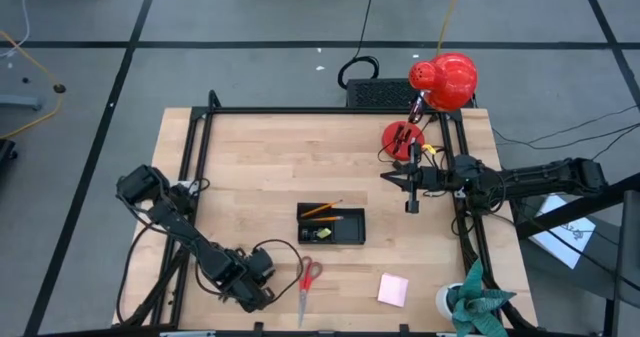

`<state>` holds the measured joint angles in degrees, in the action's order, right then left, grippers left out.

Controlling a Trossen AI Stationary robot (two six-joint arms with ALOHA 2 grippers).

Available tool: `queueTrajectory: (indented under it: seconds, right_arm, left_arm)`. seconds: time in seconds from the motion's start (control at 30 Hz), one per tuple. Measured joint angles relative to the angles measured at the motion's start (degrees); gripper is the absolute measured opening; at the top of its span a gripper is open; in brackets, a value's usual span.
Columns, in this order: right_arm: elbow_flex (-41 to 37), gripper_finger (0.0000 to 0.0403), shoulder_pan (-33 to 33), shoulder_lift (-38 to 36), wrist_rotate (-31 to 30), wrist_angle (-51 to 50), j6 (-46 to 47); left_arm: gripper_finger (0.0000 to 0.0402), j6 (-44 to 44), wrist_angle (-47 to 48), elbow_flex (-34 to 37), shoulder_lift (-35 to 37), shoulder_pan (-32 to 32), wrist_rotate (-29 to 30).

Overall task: Pick and place office supplies into organizer
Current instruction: Put the black pen into the black desk organizer

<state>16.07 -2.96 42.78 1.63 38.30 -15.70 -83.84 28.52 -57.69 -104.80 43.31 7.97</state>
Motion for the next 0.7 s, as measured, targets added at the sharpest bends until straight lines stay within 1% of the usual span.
queueTrajectory:
  seconds: [0.13,0.27,0.4,0.53,0.6,0.7]
  right_arm:
    - [0.0,0.0004,0.0,0.0,0.1,0.0,0.0]
    - [0.0,0.0004,0.0,0.0,0.1,0.0,0.0]
    - [0.0,0.0004,0.0,0.0,0.1,0.0,0.4]
    - [0.0,0.0004,0.0,0.0,0.1,0.5,1.5]
    - [0.0,0.0004,0.0,0.0,0.2,0.5,1.5]
    - [0.0,0.0004,0.0,0.0,0.2,0.5,1.5]
  left_arm:
    - [0.0038,2.6,-3.2,0.2,0.0,0.1,3.2]
    - [0.0029,8.9,-6.1,0.3,0.5,1.2,9.4]
    - [0.0010,12.7,-6.0,0.4,2.3,1.6,18.1]
    - [0.0015,18.2,-6.3,0.3,4.7,2.3,27.9]
    - [0.0023,22.5,-7.1,0.3,6.3,2.4,34.2]
    - [0.0028,32.0,-10.6,0.3,8.3,2.0,44.7]
